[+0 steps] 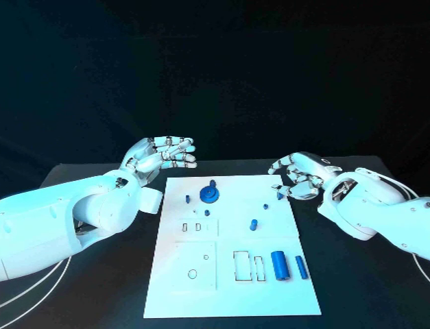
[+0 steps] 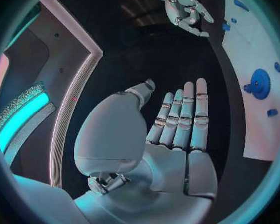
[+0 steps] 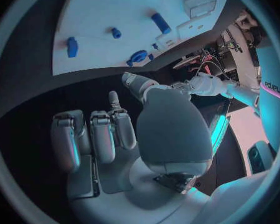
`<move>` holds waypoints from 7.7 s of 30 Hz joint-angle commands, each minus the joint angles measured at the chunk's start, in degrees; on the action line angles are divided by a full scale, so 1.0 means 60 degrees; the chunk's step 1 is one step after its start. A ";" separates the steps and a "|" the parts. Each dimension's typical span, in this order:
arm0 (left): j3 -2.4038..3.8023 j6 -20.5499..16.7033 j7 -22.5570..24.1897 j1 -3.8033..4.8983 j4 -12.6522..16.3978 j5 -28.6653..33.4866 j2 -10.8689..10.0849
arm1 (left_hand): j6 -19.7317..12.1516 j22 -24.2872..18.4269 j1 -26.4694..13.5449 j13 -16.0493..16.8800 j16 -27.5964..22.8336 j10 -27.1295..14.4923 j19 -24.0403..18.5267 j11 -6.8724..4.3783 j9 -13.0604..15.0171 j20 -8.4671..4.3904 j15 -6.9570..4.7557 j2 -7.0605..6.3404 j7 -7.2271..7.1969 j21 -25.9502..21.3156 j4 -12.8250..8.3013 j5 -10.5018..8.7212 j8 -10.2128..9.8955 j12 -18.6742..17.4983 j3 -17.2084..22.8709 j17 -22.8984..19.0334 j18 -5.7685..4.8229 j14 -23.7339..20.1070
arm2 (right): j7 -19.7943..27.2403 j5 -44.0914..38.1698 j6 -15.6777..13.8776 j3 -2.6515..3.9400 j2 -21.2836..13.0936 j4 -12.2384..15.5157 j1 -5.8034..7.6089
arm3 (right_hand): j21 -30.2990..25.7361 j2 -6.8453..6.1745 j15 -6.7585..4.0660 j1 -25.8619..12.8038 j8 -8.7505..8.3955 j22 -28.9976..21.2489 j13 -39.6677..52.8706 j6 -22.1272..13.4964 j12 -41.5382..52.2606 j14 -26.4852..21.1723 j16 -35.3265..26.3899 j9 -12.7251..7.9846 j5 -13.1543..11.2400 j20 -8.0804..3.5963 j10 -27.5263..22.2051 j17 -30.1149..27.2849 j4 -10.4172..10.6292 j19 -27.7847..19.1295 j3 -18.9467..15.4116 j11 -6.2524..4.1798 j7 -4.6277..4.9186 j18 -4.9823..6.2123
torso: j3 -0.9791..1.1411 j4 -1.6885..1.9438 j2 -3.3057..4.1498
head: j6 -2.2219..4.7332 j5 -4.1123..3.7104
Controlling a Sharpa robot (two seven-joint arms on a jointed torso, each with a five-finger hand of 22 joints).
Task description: Assemble the parts on the task board
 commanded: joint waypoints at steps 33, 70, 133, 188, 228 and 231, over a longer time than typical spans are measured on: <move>-0.0013 0.0339 0.0131 -0.0015 -0.0062 0.0060 0.0029 | -0.0086 0.0024 -0.0031 0.0012 0.0073 -0.0095 -0.0093 0.0000 0.0013 0.0020 0.0002 0.0008 0.0383 0.0047 -0.0010 0.0033 -0.0050 -0.0035 0.0042 0.0031 0.0077 -0.0104 | 0.1457 0.1484 0.0958 -0.0066 0.0731 -0.2293 -0.0768 | -0.0047 0.0000 0.0046 0.0081 -0.0175 0.2346 0.1257 -0.0118 -0.0071 0.0957 0.0041 -0.0034 -0.0134 0.0055 -0.0094 0.2282 -0.0112 0.0825 -0.0130 0.0019 0.0030 -0.0072 | 0.0026 -0.0036 -0.0024 | -0.0241 0.0110; -0.0014 0.0357 0.0092 -0.0015 -0.0071 0.0058 -0.0001 | -0.0086 0.0024 -0.0031 0.0012 0.0073 -0.0095 -0.0093 0.0000 0.0013 0.0020 0.0002 0.0008 0.0383 0.0047 -0.0010 0.0033 -0.0050 -0.0035 0.0042 0.0031 0.0077 -0.0104 | 0.1260 0.1402 0.1015 -0.0066 0.1133 -0.2809 -0.0822 | 0.0018 0.0521 0.0013 0.0068 -0.0027 0.2403 0.1376 0.0304 0.0048 0.0966 0.0056 0.0036 -0.0005 0.0034 0.0031 0.2318 -0.0104 0.0884 0.0204 -0.0025 -0.0015 -0.0093 | 0.0035 -0.0033 -0.0035 | -0.0280 0.0096; -0.0019 0.0407 0.0027 -0.0015 -0.0196 0.0058 0.0058 | -0.0084 0.0062 -0.0061 0.0016 0.0123 -0.0093 -0.0160 0.0004 0.0029 0.0031 0.0008 0.0032 0.0388 0.0106 -0.0007 0.0033 -0.0048 -0.0025 0.0035 0.0101 0.0081 -0.0168 | -0.0522 0.1423 -0.0227 0.0005 0.0993 -0.0542 -0.0284 | 0.0136 0.1031 -0.0246 -0.0139 0.0542 0.2497 0.1441 0.0908 0.0091 0.0951 0.0028 0.0350 0.0242 -0.0209 0.0124 0.2254 -0.0215 0.0984 0.0400 -0.0318 -0.0344 -0.0131 | 0.0020 -0.0034 -0.0082 | -0.0297 0.0043; -0.0056 0.0447 -0.0140 -0.0012 -0.0265 0.0060 0.0324 | -0.0081 0.0072 -0.0059 0.0017 0.0137 -0.0087 -0.0175 0.0002 0.0033 0.0033 0.0007 0.0033 0.0385 0.0123 -0.0014 0.0032 -0.0045 -0.0020 0.0036 0.0119 0.0083 -0.0180 | -0.3468 -0.1568 -0.0011 -0.0220 0.3922 0.0007 -0.1636 | 0.0064 0.0864 -0.0274 -0.0271 0.0643 0.2445 0.1384 0.0894 0.0018 0.0921 -0.0029 0.0424 0.0296 -0.0240 0.0077 0.2123 -0.0326 0.0927 0.0351 -0.0340 -0.0363 -0.0108 | -0.0047 -0.0053 -0.0152 | -0.0633 0.0458; -0.0056 0.0485 -0.0169 -0.0012 -0.0279 0.0051 0.0290 | -0.0080 0.0096 -0.0055 0.0018 0.0168 -0.0084 -0.0204 0.0000 0.0043 0.0037 0.0006 0.0039 0.0383 0.0164 -0.0029 0.0032 -0.0042 -0.0017 0.0037 0.0158 0.0087 -0.0205 | -0.3529 -0.1864 -0.0092 -0.0236 0.3999 -0.0246 -0.1703 | -0.0045 0.0401 -0.0182 -0.0610 0.0458 0.2372 0.1109 0.0403 -0.0303 0.0900 -0.0073 0.0339 0.0107 -0.0182 -0.0205 0.2031 -0.0318 0.0847 0.0197 -0.0216 -0.0211 -0.0077 | -0.0039 -0.0054 -0.0153 | -0.0605 0.0426; -0.0056 0.0492 -0.0172 -0.0012 -0.0280 0.0051 0.0292 | -0.0080 0.0096 -0.0055 0.0018 0.0168 -0.0084 -0.0204 0.0000 0.0043 0.0037 0.0006 0.0039 0.0383 0.0164 -0.0029 0.0032 -0.0042 -0.0017 0.0037 0.0158 0.0087 -0.0205 | -0.3477 -0.1864 -0.0076 -0.0236 0.3992 -0.0245 -0.1704 | -0.0076 0.0312 -0.0134 -0.0643 0.0342 0.2352 0.1036 0.0206 -0.0388 0.0899 -0.0075 0.0280 0.0067 -0.0142 -0.0282 0.2028 -0.0318 0.0825 0.0178 -0.0159 -0.0146 -0.0068 | -0.0039 -0.0051 -0.0153 | -0.0606 0.0402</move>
